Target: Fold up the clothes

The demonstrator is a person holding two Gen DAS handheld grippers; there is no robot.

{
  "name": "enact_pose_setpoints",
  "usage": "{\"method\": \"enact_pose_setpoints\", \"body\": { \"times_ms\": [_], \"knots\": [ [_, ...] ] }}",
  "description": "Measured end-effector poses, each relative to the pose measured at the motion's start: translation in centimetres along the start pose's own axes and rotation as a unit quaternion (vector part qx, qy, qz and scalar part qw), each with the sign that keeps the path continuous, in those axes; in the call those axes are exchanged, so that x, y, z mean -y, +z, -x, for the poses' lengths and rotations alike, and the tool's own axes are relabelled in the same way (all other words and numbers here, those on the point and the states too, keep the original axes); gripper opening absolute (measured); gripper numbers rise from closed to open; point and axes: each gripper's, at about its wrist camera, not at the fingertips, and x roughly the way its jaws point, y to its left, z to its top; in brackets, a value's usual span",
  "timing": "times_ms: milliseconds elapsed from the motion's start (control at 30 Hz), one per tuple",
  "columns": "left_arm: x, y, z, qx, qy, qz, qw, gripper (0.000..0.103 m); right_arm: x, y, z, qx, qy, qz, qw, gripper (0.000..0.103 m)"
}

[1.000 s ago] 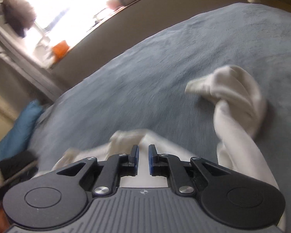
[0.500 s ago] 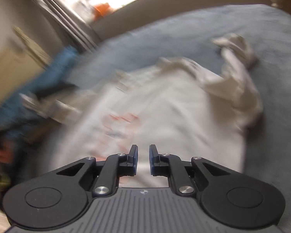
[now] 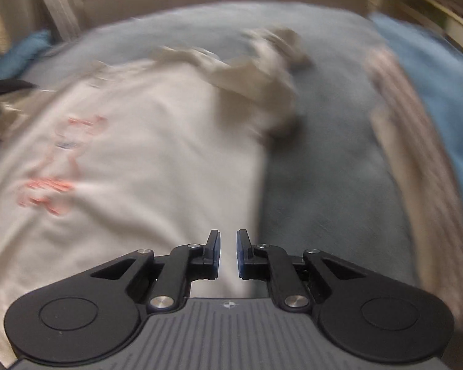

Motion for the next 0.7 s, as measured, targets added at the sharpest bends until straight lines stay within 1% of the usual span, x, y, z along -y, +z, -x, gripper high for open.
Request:
{"method": "enact_pose_setpoints", "body": {
  "times_ms": [67,167,200,233,300,367,400,433,467,500,533,567,600,633,667,700],
  "knots": [
    [1.6,-1.5,-1.7,-0.03,-0.018,-0.013,0.9993,0.017,-2.2,0.4,-1.2,0.0,0.016,0.04,0.999,0.011],
    [2.5,-3.4,-2.5,-0.057,-0.012,-0.033,0.9977,0.017,-3.1,-1.1,-2.7,-0.036,-0.004,0.089,0.995,0.011],
    [2.5,-4.0,-2.3,-0.063,-0.008,-0.037,0.9973,0.017,-2.6,-2.0,-2.7,-0.044,-0.016,0.094,0.994,0.011],
    [2.3,-4.4,-2.0,-0.064,-0.001,-0.041,0.9971,0.017,-2.0,-2.9,-2.6,-0.051,-0.027,0.096,0.994,0.01],
    [1.9,-5.0,-1.3,-0.059,0.012,-0.048,0.997,0.017,0.1,-3.9,-1.0,-0.063,-0.043,0.053,0.996,0.01],
    [1.6,-4.9,-1.3,-0.051,0.021,-0.05,0.9973,0.017,0.6,-3.7,0.9,-0.057,-0.051,0.029,0.997,0.012],
    [1.6,-4.8,-1.5,-0.049,0.022,-0.048,0.9974,0.017,-0.5,-3.3,1.5,-0.047,-0.043,0.044,0.997,0.012],
    [1.9,-4.7,-2.0,-0.046,0.026,-0.054,0.9971,0.017,-1.8,-2.9,2.0,-0.036,-0.032,0.067,0.997,0.012],
    [2.2,-4.6,-2.5,-0.044,0.031,-0.063,0.9966,0.016,-3.8,-2.2,2.3,-0.026,-0.005,0.094,0.995,0.012],
    [2.5,-4.4,-3.0,-0.042,0.036,-0.071,0.9959,0.016,-6.1,-1.5,2.3,-0.02,0.033,0.119,0.992,0.012],
    [3.0,-4.4,-3.5,-0.042,0.045,-0.085,0.9945,0.017,-8.7,-0.8,1.7,-0.023,0.081,0.144,0.986,0.012],
    [3.5,-4.4,-4.0,-0.045,0.059,-0.099,0.9923,0.017,-11.3,-0.2,1.1,-0.028,0.132,0.169,0.976,0.014],
    [4.0,-4.6,-4.5,-0.047,0.075,-0.112,0.9897,0.017,-13.8,0.1,0.1,-0.034,0.166,0.189,0.967,0.016],
    [4.2,-4.7,-4.7,-0.047,0.085,-0.121,0.9879,0.017,-16.2,0.3,-1.0,-0.04,0.195,0.209,0.957,0.021],
    [4.3,-4.8,-4.8,-0.046,0.089,-0.124,0.9873,0.017,-18.6,0.6,-2.1,-0.046,0.224,0.227,0.946,0.022],
    [4.2,-4.9,-4.8,-0.045,0.089,-0.12,0.9877,0.017,-20.4,0.5,-3.3,-0.049,0.232,0.243,0.941,0.022]
  ]
}}
